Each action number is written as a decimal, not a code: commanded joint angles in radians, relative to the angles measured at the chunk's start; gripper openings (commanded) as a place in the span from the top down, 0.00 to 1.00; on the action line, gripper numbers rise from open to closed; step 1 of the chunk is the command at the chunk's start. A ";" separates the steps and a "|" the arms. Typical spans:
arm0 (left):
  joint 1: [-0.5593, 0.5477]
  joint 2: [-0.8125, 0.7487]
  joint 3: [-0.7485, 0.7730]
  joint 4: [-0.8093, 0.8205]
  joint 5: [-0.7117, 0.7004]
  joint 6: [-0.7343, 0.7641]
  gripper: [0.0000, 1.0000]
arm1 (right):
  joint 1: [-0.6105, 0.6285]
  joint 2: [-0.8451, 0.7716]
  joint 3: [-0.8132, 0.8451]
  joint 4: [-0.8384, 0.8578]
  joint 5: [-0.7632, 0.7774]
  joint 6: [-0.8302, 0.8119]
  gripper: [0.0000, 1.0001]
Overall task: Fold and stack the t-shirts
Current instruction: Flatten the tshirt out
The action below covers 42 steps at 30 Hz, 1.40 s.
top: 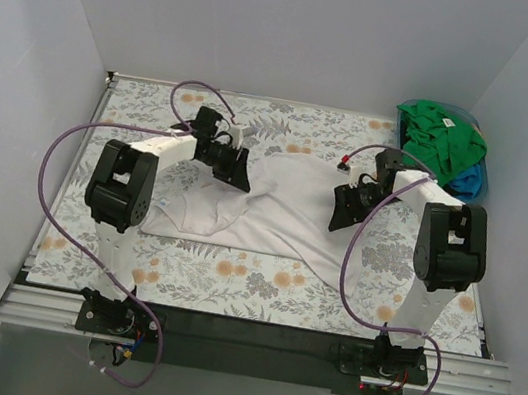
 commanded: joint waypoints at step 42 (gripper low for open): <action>-0.721 -0.229 -0.255 0.222 -0.885 0.416 0.57 | -0.042 -0.008 0.007 -0.011 0.029 0.059 0.59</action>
